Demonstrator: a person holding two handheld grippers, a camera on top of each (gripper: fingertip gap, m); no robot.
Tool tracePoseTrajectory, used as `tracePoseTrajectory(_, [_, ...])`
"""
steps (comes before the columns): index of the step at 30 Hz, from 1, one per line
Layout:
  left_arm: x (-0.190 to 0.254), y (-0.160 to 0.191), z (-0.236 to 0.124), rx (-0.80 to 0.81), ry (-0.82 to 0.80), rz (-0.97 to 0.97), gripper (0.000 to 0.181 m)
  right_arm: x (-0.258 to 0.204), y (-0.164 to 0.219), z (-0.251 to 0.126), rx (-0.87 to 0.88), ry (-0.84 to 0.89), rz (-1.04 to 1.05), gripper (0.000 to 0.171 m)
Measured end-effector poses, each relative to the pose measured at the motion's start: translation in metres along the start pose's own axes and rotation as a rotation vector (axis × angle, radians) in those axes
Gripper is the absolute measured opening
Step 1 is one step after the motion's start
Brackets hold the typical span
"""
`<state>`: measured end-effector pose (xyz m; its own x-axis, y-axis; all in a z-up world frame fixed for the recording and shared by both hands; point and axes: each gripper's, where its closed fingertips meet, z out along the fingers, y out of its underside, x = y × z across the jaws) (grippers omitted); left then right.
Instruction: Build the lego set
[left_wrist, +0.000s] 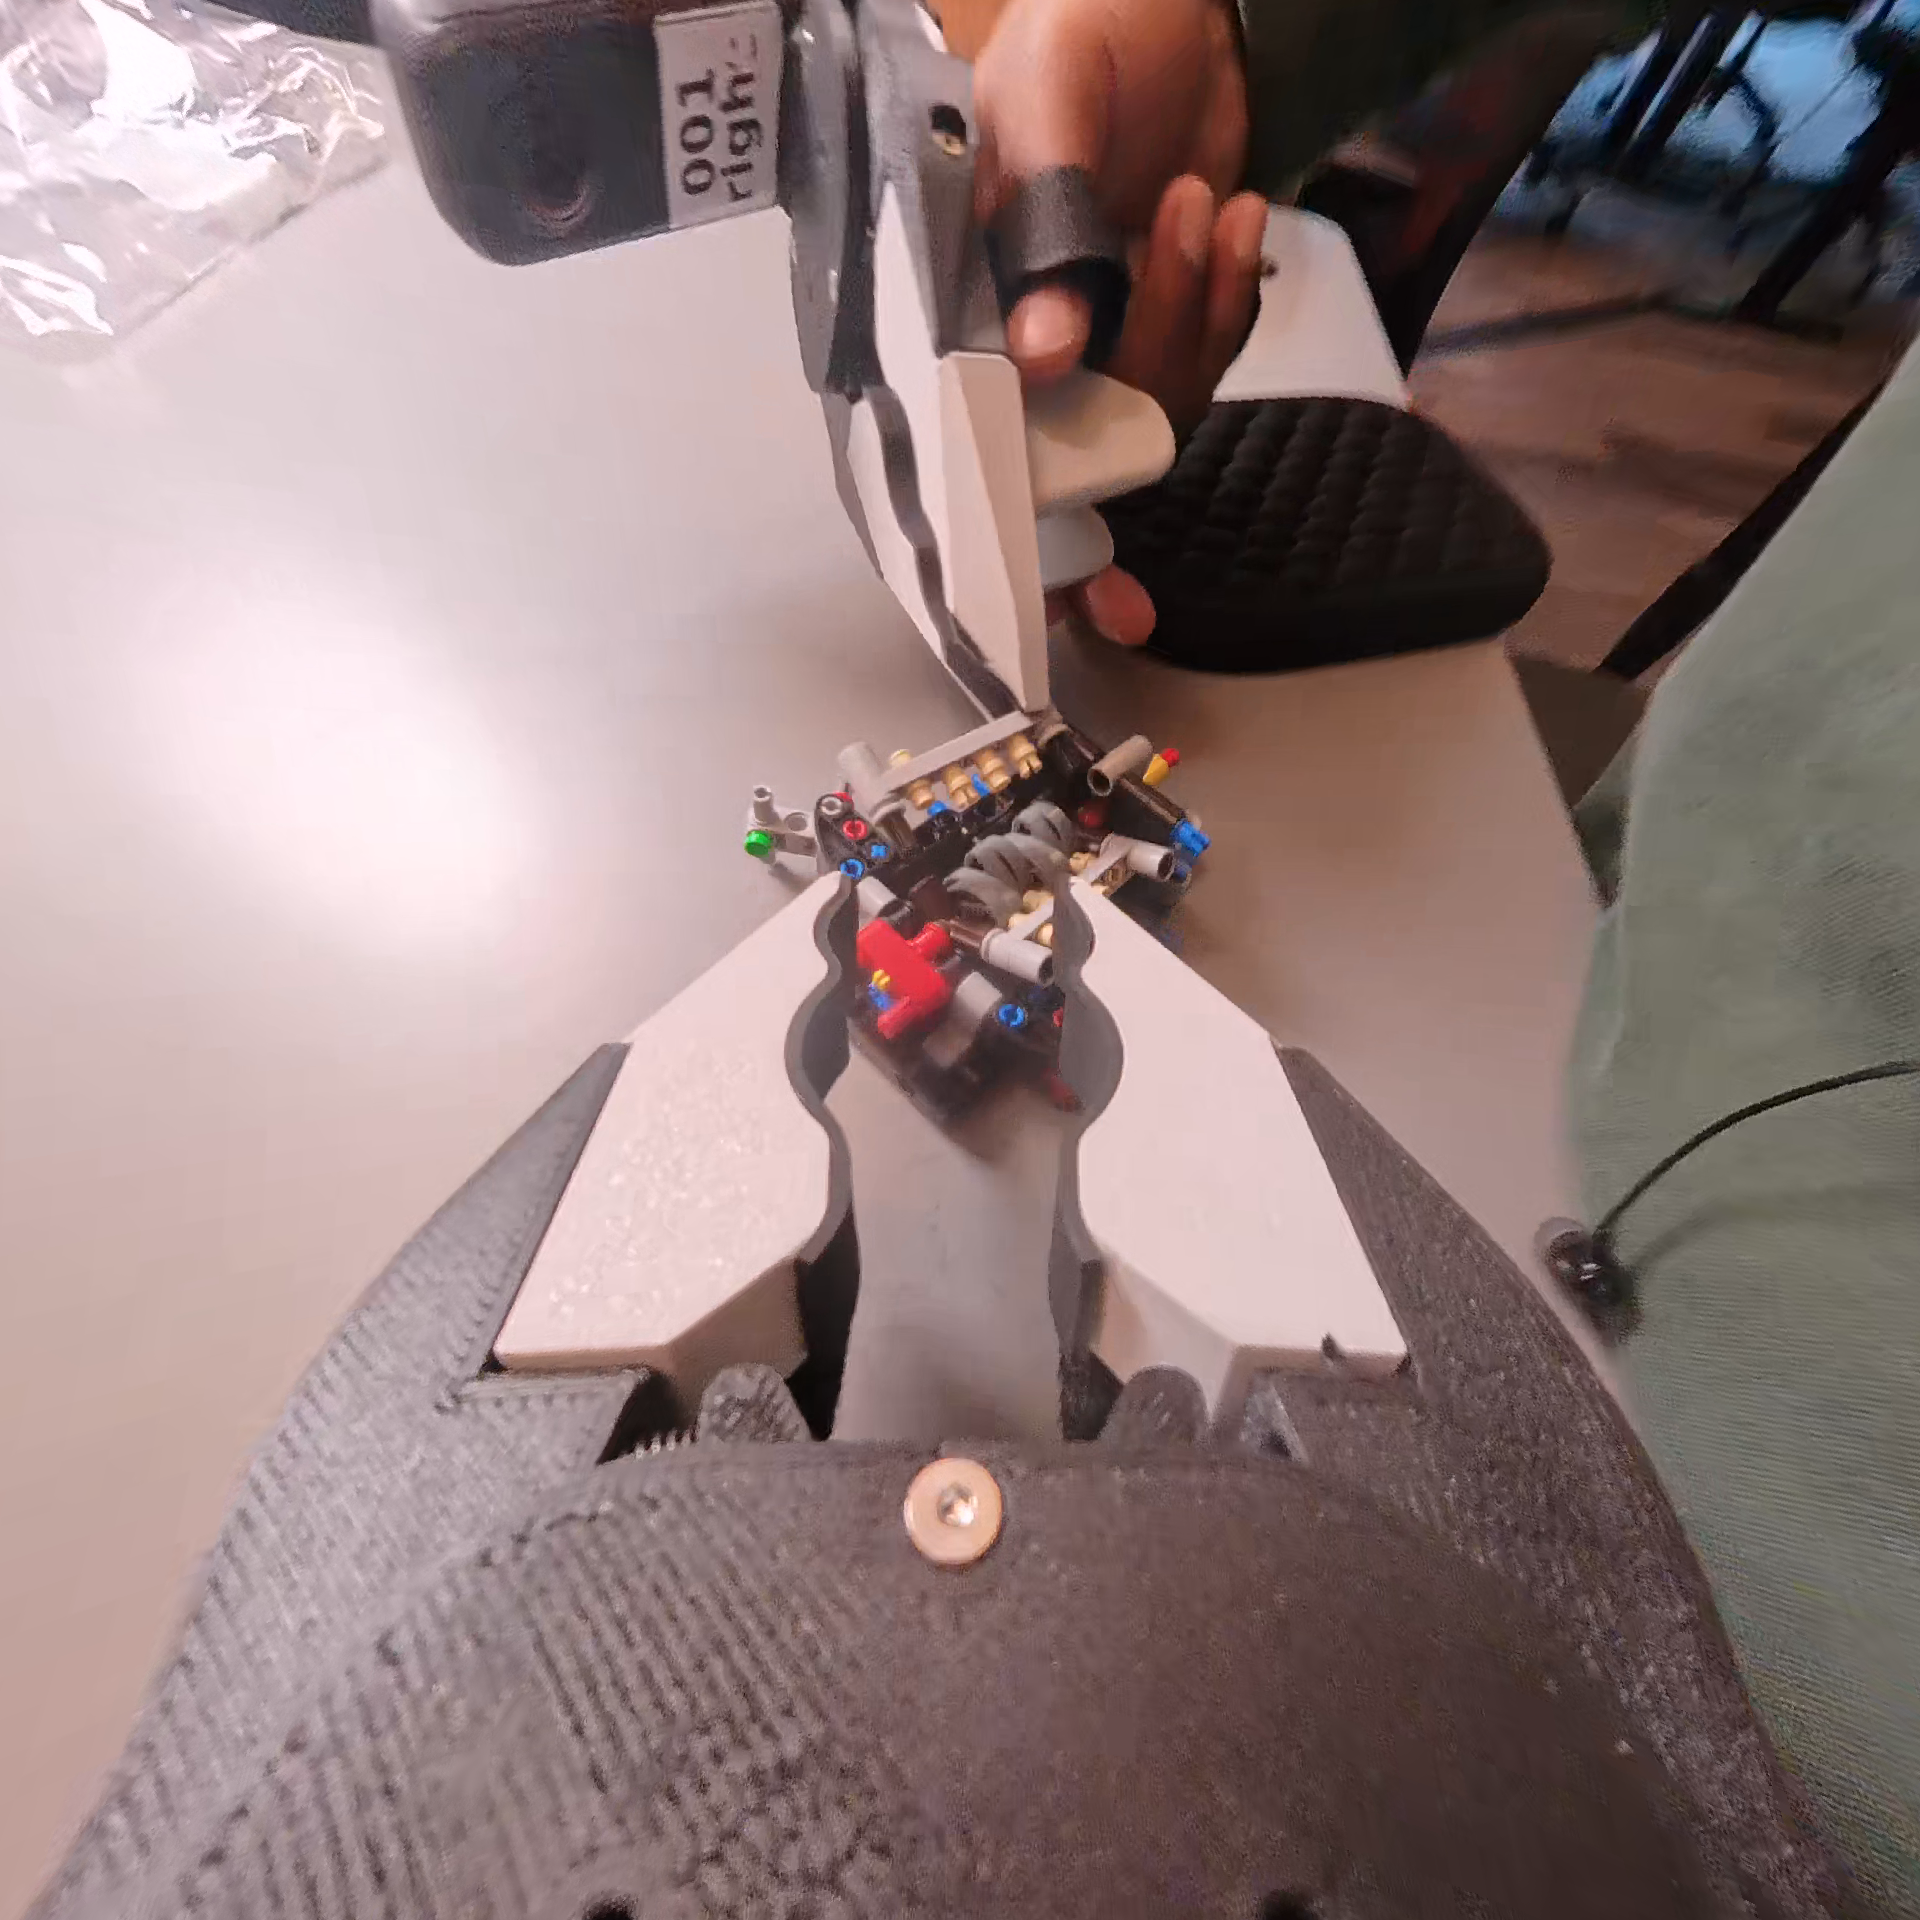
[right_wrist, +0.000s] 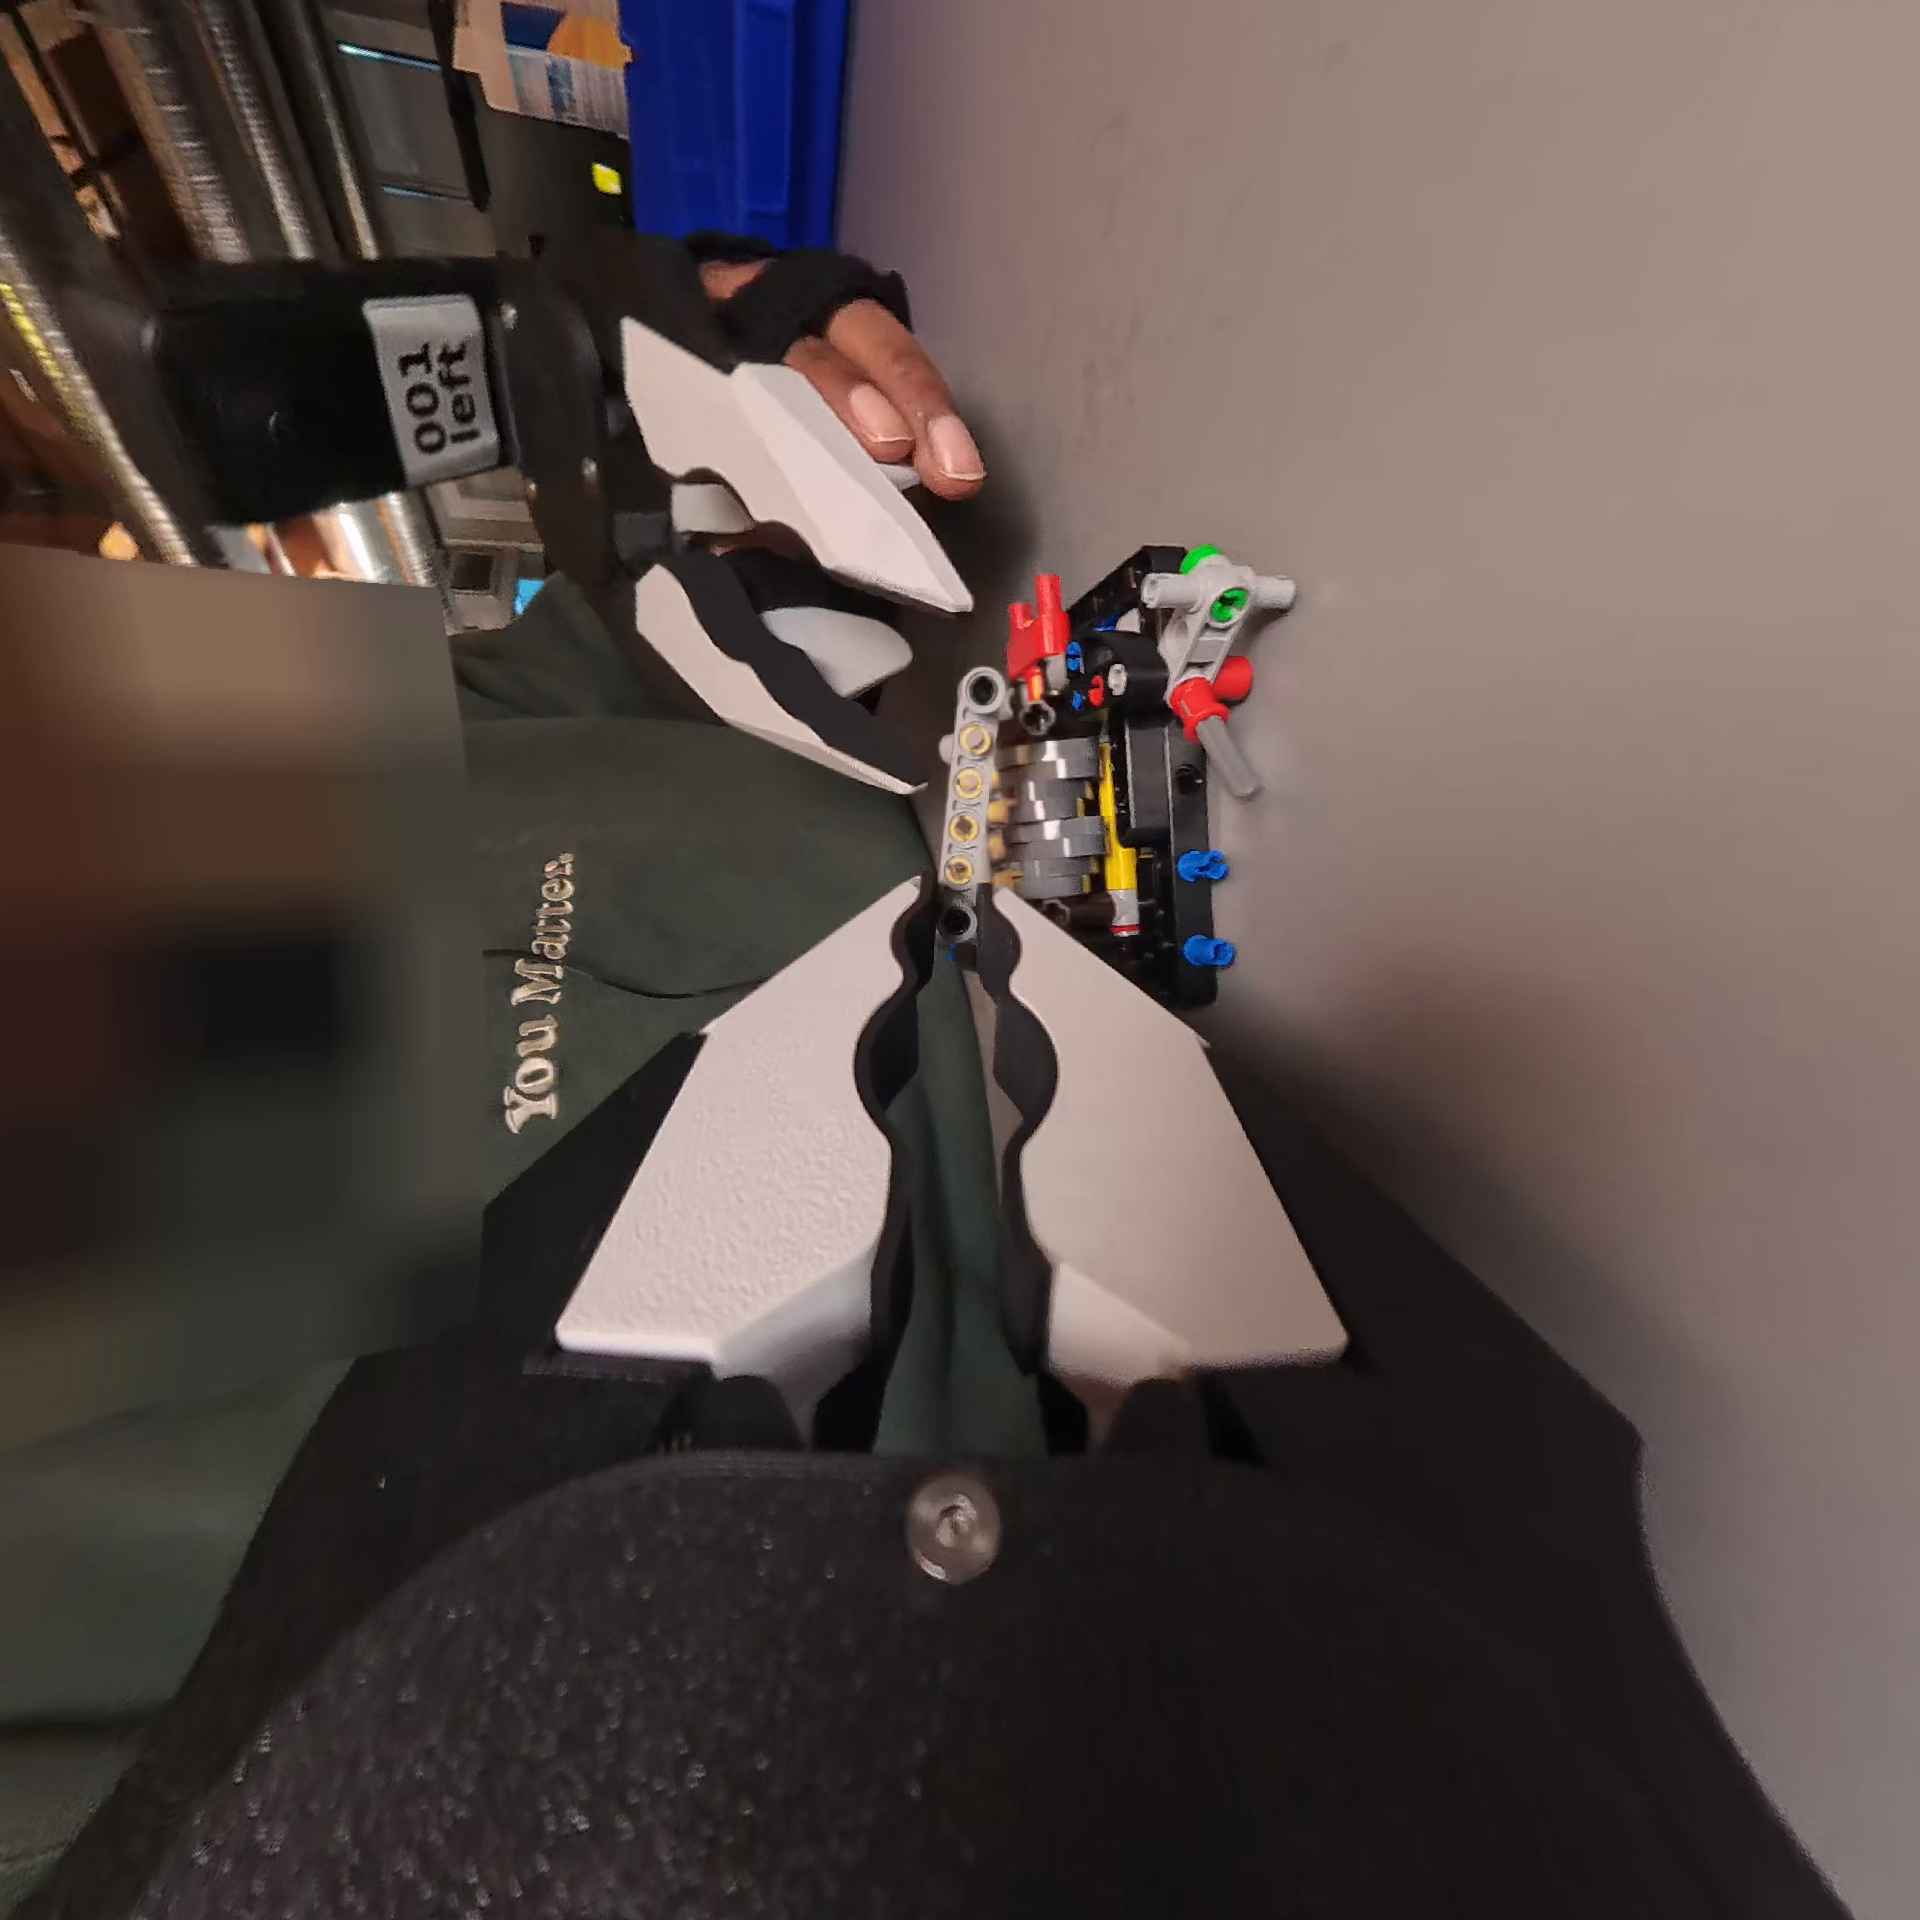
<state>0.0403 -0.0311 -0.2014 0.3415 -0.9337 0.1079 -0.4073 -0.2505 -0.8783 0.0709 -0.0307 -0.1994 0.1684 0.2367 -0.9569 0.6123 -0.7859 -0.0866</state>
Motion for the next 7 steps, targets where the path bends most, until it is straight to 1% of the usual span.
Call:
tracePoseTrajectory(3, [0.004,-0.014,-0.007,0.095,0.140,-0.196,0.036,-0.016,-0.004,0.001,0.026,-0.085,-0.053,0.005])
tracePoseTrajectory(5, [0.008,-0.029,-0.015,0.189,0.265,-0.366,0.032,-0.030,-0.009,0.002,0.053,-0.156,-0.096,0.005])
tracePoseTrajectory(7, [0.010,-0.037,-0.022,0.243,0.362,-0.488,0.029,-0.043,-0.016,0.002,0.100,-0.219,-0.146,0.005])
